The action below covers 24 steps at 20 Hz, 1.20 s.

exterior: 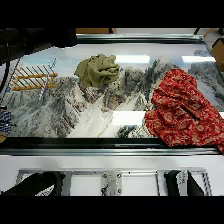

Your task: Fold the clothes and pants, and hang the long-sleeved shirts on hangers.

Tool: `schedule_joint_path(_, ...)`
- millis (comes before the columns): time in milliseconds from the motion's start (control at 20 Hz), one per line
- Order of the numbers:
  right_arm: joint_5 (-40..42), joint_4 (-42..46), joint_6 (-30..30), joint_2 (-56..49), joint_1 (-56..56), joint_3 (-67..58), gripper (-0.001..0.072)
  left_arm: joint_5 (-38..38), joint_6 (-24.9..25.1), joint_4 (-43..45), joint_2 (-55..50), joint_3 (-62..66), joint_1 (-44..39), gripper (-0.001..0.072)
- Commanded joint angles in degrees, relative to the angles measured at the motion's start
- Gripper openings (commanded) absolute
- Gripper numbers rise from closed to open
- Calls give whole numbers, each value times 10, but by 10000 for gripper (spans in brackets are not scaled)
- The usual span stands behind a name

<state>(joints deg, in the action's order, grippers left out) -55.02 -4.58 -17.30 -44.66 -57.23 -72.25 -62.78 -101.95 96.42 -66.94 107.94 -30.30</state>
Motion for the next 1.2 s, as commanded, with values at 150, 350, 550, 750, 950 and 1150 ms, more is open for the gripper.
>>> schedule_joint_path(150, -73, 242, -48, -69, 418, 0, 558, 14, -6, -54, 48, -130, 52, 13)
schedule_joint_path(350, -52, 279, -55, -181, 660, 0, 463, 31, -2, -141, 118, -282, 131, 13)
schedule_joint_path(550, -54, 279, -55, -200, 670, 0, 461, 35, -2, -141, 150, -337, 139, 13)
schedule_joint_path(750, -54, 277, -55, -200, 670, 0, 16, 35, -3, -141, 170, -363, 139, 13)
schedule_joint_path(950, -54, 277, -55, -200, 670, 0, 16, 34, -3, -140, 176, -367, 139, 14)
schedule_joint_path(1150, -54, 277, -55, -200, 670, 0, 16, 35, -3, -140, 176, -367, 139, 13)
